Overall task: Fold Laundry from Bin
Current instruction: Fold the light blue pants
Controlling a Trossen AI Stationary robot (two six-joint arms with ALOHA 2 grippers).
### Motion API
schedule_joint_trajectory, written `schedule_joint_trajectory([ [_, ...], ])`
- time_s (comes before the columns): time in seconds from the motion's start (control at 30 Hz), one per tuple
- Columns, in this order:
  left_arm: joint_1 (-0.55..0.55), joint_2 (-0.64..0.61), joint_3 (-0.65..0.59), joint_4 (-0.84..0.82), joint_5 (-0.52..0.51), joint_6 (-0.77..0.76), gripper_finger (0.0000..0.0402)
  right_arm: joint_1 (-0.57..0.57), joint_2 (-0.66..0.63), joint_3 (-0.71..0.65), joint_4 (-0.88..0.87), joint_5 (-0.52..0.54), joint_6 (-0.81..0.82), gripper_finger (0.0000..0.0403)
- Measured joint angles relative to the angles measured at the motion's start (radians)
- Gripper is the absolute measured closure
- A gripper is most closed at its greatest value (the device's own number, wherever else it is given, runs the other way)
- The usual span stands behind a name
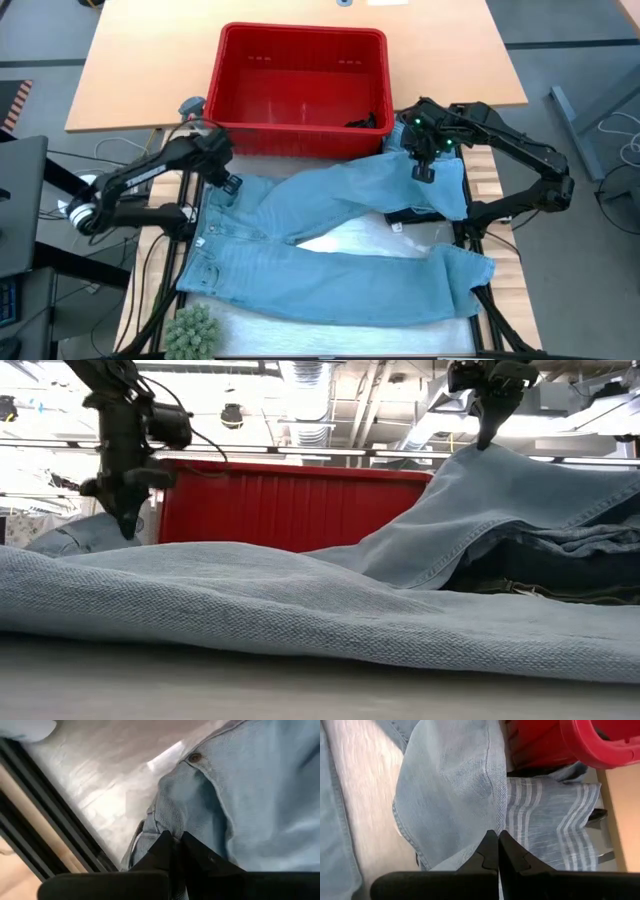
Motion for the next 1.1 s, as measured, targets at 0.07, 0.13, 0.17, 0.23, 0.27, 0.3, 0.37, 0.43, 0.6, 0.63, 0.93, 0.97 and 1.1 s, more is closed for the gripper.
schedule_joint_trajectory([
  [0.07,-0.004,-0.051,0.000,-0.018,0.018,-0.035,0.0395,0.010,0.000,0.000,-0.001,0.002,0.037,0.0385],
  [0.13,-0.013,-0.102,0.000,-0.041,0.026,-0.066,0.0395,0.035,-0.003,0.000,-0.009,0.009,0.067,0.0385],
  [0.17,-0.017,-0.127,0.000,-0.051,0.026,-0.080,0.0395,0.055,-0.005,0.000,-0.010,0.011,0.079,0.0385],
  [0.23,-0.027,-0.179,0.000,-0.075,0.028,-0.110,0.0395,0.105,-0.016,0.000,-0.006,0.019,0.100,0.0385],
  [0.27,-0.031,-0.206,0.001,-0.086,0.028,-0.125,0.0395,0.131,-0.021,0.000,-0.006,0.024,0.110,0.0385],
  [0.3,-0.035,-0.232,0.001,-0.094,0.029,-0.140,0.0395,0.157,-0.029,0.000,-0.005,0.029,0.120,0.0385],
  [0.37,-0.044,-0.285,0.001,-0.104,0.029,-0.164,0.0395,0.215,-0.045,0.000,-0.003,0.050,0.161,0.0385],
  [0.43,-0.051,-0.334,0.001,-0.108,0.029,-0.190,0.0395,0.274,-0.065,0.000,-0.004,0.089,0.214,0.0385],
  [0.6,-0.066,-0.438,0.001,-0.109,0.022,-0.226,0.0395,0.434,-0.110,0.000,-0.012,0.245,0.365,0.0385],
  [0.63,-0.066,-0.455,0.001,-0.110,0.021,-0.232,0.0395,0.470,-0.116,0.000,-0.016,0.289,0.407,0.0385],
  [0.93,-0.066,-0.561,0.002,-0.203,-0.062,-0.251,0.0395,0.642,-0.101,-0.049,-0.198,0.616,1.023,0.0385],
  [0.97,-0.066,-0.569,0.002,-0.220,-0.081,-0.257,0.0395,0.629,-0.084,-0.058,-0.202,0.615,1.082,0.0385],
  [1.1,-0.066,-0.590,0.002,-0.268,-0.141,-0.280,0.0395,0.548,-0.059,-0.145,-0.201,0.572,1.279,0.0385],
])
